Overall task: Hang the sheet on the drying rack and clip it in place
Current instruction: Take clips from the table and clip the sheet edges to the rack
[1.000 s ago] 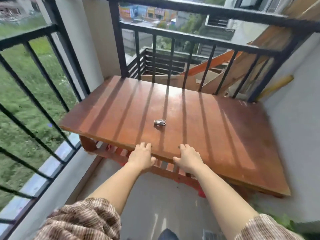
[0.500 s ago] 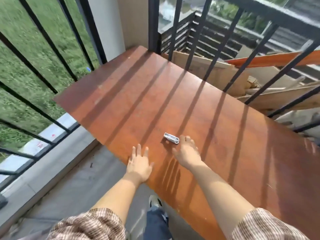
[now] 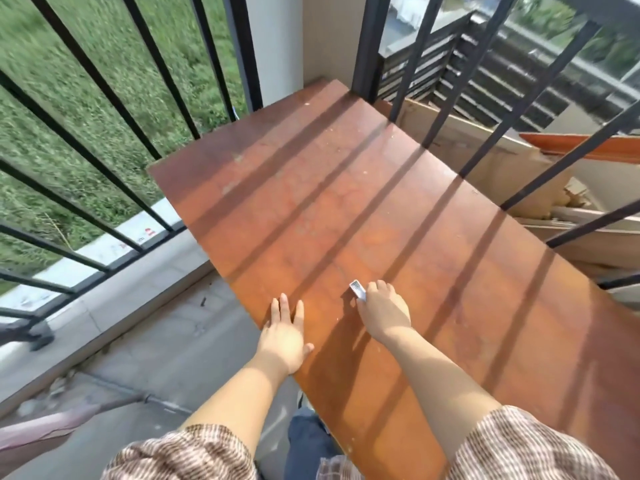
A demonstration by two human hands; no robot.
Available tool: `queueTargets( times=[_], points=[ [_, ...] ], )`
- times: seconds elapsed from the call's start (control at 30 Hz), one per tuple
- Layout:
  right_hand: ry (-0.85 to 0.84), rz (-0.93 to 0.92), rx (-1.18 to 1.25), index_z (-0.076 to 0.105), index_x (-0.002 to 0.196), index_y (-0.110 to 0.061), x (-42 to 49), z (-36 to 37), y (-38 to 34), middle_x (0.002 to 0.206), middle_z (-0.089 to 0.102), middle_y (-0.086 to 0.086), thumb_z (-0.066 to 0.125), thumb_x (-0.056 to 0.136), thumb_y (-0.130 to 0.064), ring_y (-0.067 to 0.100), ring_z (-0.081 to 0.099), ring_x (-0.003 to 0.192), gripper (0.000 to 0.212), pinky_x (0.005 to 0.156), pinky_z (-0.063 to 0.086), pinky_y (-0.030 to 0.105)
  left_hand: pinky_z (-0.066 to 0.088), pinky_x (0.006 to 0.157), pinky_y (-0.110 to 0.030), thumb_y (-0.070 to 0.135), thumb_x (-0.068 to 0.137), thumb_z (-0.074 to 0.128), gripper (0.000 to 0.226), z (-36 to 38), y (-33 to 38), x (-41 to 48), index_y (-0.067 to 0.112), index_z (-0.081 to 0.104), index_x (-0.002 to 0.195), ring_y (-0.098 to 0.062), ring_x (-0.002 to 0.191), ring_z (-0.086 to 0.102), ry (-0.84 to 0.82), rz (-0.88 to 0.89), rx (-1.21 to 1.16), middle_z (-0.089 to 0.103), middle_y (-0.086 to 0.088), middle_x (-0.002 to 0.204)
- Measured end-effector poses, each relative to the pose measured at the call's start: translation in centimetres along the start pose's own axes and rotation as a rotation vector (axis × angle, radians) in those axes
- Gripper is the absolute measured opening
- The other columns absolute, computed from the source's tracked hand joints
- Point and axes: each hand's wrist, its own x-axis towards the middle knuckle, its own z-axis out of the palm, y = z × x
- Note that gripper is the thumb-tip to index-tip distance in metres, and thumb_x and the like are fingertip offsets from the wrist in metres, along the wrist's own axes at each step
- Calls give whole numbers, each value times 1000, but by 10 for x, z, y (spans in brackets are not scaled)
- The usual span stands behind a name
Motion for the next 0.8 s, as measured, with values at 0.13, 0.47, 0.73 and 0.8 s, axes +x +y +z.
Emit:
queueTargets(
  times=[0.13, 0.47, 0.73, 0.8],
  points=[
    [-56, 72, 97, 53, 106, -9, -2, -6, -10, 111, 60, 10, 43, 94, -30, 30, 57, 107, 26, 84, 43, 34, 20, 117, -41, 35, 95, 45, 74, -12, -1, 0, 18, 1, 152, -28, 147, -7, -48, -10, -58, -15, -13, 158],
    [-203, 32, 493, 55, 67, -12, -36, -19, -84, 65, 61, 5, 62, 75, -27, 22, 56, 59, 18, 54, 43, 28, 19, 118, -39, 28, 95, 41, 62, -10, -63, -60, 20, 15, 150, -24, 147, 7, 106, -110, -336, 2, -5, 160],
    [-410, -143, 733, 63, 74, -1, -130, 3, -231, 59, 50, 6, 69, 84, -11, -1, 45, 31, 15, 35, 37, 12, 16, 116, -31, 20, 93, 48, 57, 11, -193, -180, 14, 29, 146, -26, 146, 15, 362, -266, -648, 15, -13, 158],
    [-498, -209, 758, 60, 71, -2, -163, 16, -281, 58, 49, 5, 69, 83, -9, 2, 47, 37, 16, 37, 39, 12, 16, 114, -26, 19, 92, 49, 55, 28, -240, -222, 12, 33, 144, -23, 145, 19, 421, -312, -710, 22, -14, 155]
  ],
)
